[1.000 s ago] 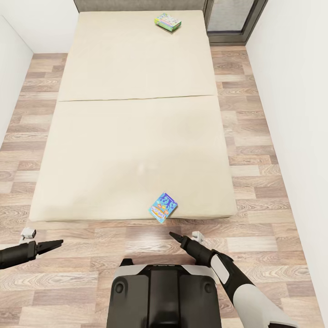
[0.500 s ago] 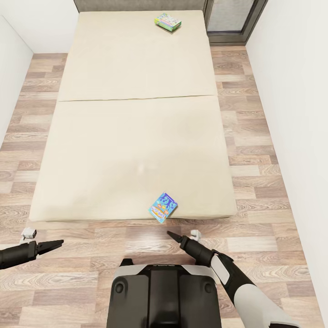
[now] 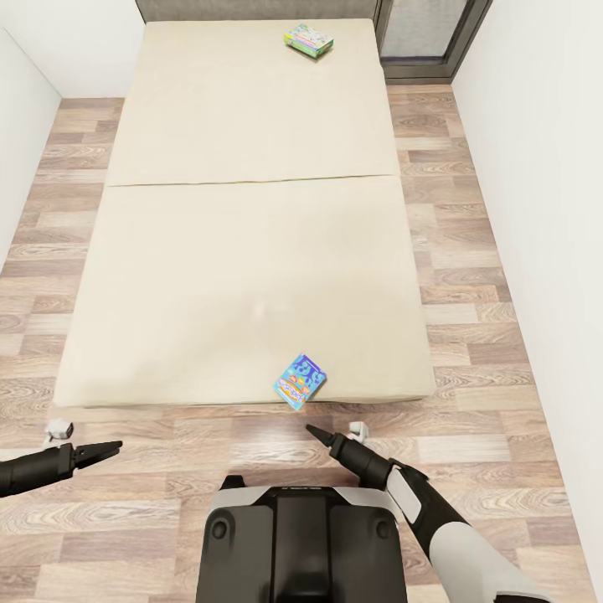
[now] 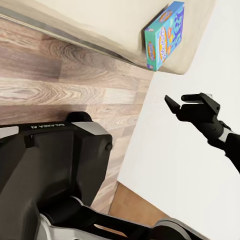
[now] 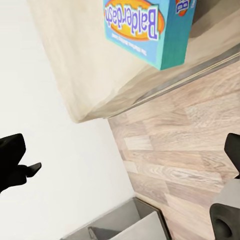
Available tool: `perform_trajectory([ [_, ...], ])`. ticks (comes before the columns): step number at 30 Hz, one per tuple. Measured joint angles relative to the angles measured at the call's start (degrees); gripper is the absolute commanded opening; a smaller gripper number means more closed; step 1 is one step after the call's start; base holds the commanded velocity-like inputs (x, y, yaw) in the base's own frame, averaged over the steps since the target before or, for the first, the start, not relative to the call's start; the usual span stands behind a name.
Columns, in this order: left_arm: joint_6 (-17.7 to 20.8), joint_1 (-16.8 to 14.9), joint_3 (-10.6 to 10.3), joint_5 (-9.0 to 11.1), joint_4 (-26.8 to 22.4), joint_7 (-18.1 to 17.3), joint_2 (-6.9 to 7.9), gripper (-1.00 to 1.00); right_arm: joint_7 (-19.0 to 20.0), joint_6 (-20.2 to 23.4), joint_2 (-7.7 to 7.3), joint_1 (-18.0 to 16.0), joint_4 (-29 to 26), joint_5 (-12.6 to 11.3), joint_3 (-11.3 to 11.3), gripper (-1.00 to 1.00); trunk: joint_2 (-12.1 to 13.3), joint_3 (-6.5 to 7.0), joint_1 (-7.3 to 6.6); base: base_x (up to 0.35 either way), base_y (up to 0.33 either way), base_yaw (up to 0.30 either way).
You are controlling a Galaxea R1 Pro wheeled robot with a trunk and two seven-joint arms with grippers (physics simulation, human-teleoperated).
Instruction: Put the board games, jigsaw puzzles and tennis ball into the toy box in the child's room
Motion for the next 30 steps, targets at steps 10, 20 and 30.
perform_trajectory([
  [10,0.1,0.0,0.1,0.0,0.0,0.0,-0.28,1.0,-5.1,-0.2,0.6,0.0,-0.1,0.0,-0.1,1.0,-4.0,-1.8,2.2,0.0,0.0,0.0],
  [20,0.1,0.0,0.1,0.0,0.0,0.0,-0.3,1.0,-14.0,-0.9,3.13,0.1,0.0,-0.7,-0.2,1.0,-6.0,-2.7,3.3,0.0,0.0,0.0],
  [30,0.1,0.0,0.2,0.0,0.0,0.0,-0.24,1.0,-14.8,-0.7,3.15,0.0,-0.1,-1.0,-0.5,1.0,-6.0,-2.7,3.3,0.0,0.0,0.0],
])
